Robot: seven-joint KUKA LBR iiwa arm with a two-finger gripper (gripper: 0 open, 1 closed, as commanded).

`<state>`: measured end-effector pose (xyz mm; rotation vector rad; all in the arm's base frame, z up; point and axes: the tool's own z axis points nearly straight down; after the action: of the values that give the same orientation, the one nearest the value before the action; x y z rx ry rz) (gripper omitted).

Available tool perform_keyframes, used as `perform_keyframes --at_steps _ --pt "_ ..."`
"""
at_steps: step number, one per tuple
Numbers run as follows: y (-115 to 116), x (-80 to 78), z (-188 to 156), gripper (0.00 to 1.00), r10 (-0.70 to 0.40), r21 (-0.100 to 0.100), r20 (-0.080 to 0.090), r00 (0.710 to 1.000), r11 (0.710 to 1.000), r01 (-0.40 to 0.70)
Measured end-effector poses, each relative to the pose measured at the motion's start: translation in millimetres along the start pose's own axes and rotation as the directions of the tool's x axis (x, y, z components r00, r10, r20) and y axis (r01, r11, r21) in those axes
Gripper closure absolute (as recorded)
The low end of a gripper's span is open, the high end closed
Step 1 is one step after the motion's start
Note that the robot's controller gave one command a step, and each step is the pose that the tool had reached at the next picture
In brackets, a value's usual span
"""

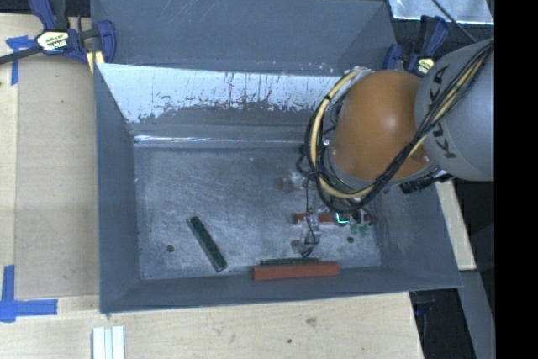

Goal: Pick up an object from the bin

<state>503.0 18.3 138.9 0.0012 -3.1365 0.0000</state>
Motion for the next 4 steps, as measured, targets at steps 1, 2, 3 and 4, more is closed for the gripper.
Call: perform_keyframes --at_steps 1,2,3,4 --pt "18 10.0 67 0.0 0.021 -0.002 0.019 1.0 1.0 -0.021" --pt "63 12.9 38 0.0 -0.348 0.002 0.012 0.937 0.937 0.348" --pt "178 2.5 39 0.0 -0.635 0.002 0.01 0.772 0.772 0.635" --pt "150 -9.8 69 0.0 -0.958 0.007 0.004 0.288 0.288 0.958"
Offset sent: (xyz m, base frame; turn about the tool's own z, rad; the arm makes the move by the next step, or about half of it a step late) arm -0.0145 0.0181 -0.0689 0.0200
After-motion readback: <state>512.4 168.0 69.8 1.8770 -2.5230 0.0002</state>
